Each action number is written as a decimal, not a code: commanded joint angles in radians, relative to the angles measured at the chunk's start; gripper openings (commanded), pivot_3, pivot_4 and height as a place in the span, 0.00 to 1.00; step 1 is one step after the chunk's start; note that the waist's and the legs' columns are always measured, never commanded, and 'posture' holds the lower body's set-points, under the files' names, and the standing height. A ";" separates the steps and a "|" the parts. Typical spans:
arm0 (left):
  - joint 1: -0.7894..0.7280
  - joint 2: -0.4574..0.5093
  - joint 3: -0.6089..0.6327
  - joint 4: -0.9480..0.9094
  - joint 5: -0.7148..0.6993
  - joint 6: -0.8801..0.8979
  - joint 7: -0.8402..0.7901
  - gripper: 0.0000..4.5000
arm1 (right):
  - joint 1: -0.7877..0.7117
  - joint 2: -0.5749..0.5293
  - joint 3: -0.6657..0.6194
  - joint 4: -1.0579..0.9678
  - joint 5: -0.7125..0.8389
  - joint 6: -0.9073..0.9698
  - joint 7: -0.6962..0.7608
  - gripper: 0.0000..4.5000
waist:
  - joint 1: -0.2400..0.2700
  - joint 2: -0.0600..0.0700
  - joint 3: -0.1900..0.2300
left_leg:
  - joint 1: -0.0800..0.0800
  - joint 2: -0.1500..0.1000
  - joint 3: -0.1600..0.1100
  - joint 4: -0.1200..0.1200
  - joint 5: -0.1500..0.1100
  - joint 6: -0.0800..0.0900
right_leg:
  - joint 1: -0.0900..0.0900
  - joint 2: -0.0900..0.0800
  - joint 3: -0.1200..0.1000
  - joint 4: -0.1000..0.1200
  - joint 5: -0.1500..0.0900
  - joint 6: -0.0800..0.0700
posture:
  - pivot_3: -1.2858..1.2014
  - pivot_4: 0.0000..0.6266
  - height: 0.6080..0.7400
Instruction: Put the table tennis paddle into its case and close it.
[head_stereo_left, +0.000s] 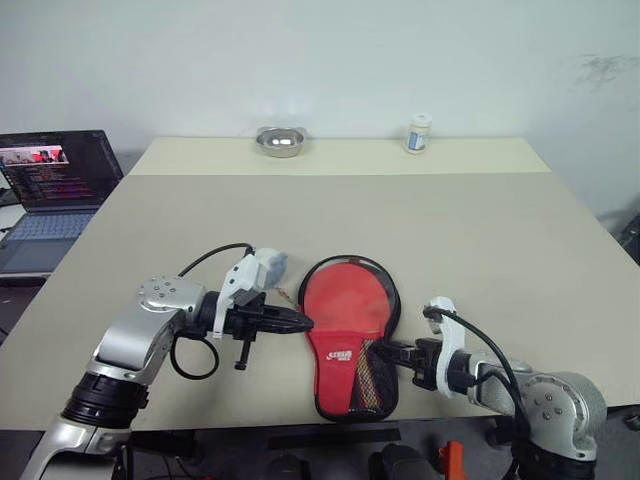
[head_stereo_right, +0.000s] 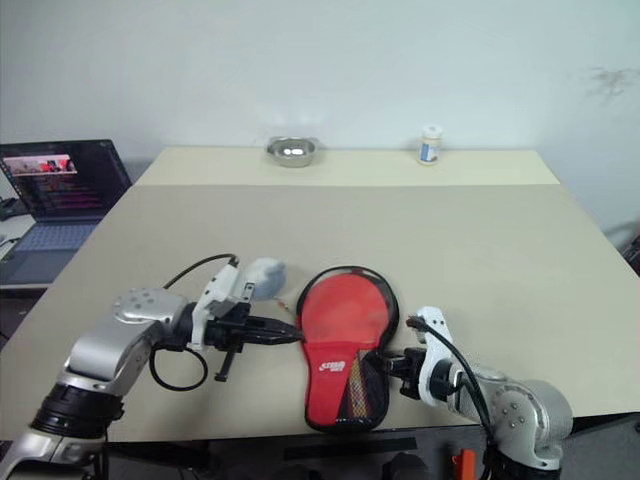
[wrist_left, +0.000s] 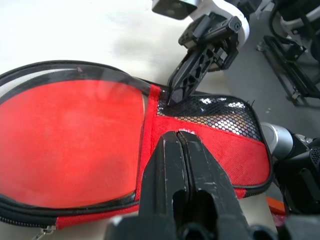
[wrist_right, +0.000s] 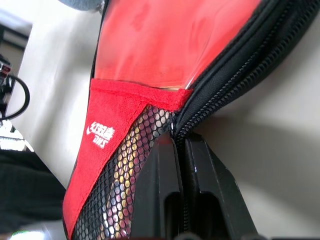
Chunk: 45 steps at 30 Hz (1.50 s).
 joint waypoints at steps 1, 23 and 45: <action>-0.033 0.006 0.001 0.002 0.001 -0.004 -0.014 0.00 | 0.017 0.015 0.007 -0.042 0.031 0.009 -0.016 0.00 | 0.000 0.000 0.000 | 0.000 0.000 0.000 0.000 0.000 0.000 | 0.000 0.000 0.000 0.000 0.000 0.000 | 0.52 0.24 1.00; -0.080 -0.071 0.002 -0.007 0.012 0.002 0.095 0.00 | -0.092 -0.612 0.158 -0.176 0.097 -0.175 0.291 0.99 | 0.001 0.000 0.001 | 0.000 0.000 -0.002 0.000 0.000 0.000 | 0.004 0.000 -0.002 -0.006 0.000 0.000 | 0.52 0.24 1.00; -0.158 0.019 0.156 0.046 -0.038 0.163 0.201 0.90 | -0.358 -0.369 0.651 0.469 -0.306 -0.844 0.399 1.00 | 0.003 -0.001 0.001 | -0.004 0.000 -0.006 0.000 0.000 0.000 | 0.005 -0.001 -0.008 -0.012 0.001 0.001 | 0.52 0.24 1.00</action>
